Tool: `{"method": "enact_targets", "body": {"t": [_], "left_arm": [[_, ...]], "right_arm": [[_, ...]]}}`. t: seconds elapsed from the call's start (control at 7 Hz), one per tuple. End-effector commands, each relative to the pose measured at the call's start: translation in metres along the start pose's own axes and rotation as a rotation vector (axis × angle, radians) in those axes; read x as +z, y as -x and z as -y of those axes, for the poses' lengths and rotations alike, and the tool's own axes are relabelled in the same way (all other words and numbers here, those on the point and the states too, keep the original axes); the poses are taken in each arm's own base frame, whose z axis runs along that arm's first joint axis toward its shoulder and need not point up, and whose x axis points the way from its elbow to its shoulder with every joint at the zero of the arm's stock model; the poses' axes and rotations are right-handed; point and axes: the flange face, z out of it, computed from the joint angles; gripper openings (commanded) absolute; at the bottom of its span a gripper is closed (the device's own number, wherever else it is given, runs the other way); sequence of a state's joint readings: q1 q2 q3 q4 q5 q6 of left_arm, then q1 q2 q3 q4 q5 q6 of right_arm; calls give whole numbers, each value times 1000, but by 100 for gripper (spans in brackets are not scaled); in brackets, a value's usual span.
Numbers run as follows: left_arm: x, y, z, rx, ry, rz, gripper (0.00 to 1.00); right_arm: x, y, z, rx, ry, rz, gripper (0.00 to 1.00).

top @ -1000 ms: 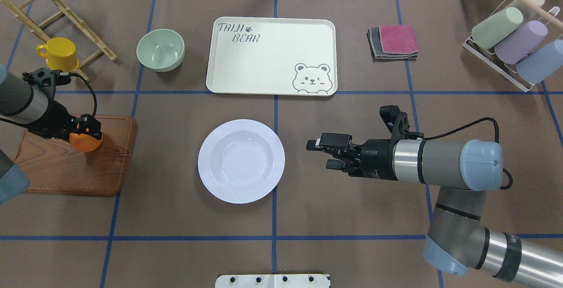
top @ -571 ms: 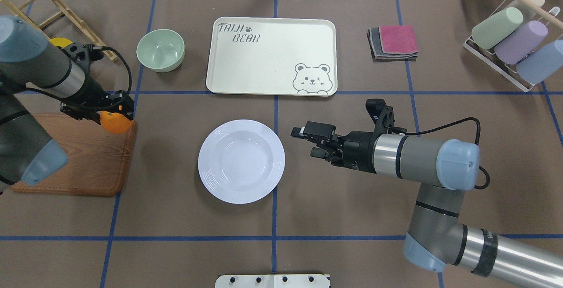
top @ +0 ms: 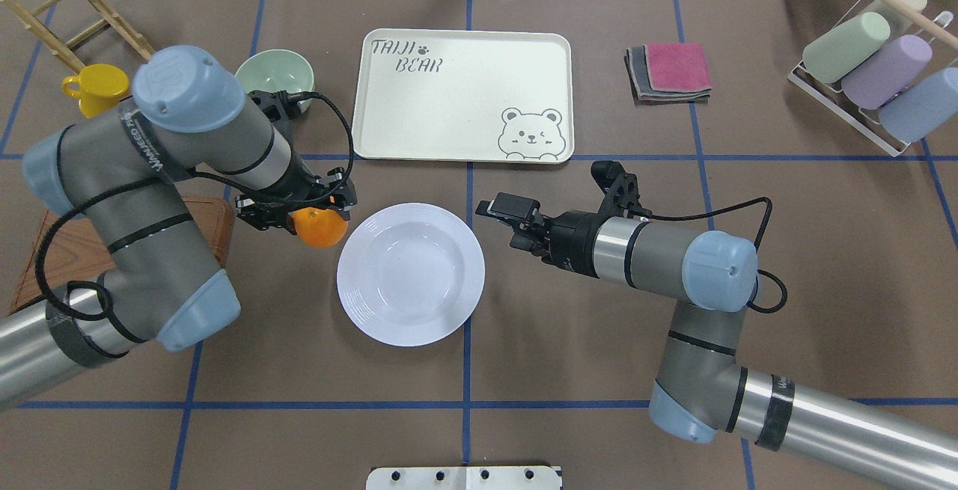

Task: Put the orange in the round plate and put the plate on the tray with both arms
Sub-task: 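Carry the orange over the plate with the left gripper while the right approaches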

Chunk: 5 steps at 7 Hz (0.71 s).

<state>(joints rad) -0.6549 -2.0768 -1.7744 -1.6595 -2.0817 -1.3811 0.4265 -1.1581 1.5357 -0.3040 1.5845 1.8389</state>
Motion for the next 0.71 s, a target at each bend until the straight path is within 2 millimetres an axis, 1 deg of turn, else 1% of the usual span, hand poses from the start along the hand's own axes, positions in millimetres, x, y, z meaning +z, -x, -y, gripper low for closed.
{"method": "enact_targets", "body": {"t": [0.0, 0.14, 0.29, 0.43, 0.57], "left_arm": [[23, -33, -42, 9, 14, -6, 65], [33, -40, -52, 9, 27, 2, 66], [42, -43, -63, 23, 33, 1, 70], [48, -44, -63, 31, 21, -6, 76], [49, -42, -62, 34, 18, -6, 85]], "right_arm": [[11, -13, -6, -9, 7, -32, 100], [14, -17, -18, -6, 26, -39, 100], [16, -19, -29, -4, 43, -40, 100], [17, -21, -38, -3, 55, -43, 100], [19, -24, -43, 0, 63, -47, 100]]}}
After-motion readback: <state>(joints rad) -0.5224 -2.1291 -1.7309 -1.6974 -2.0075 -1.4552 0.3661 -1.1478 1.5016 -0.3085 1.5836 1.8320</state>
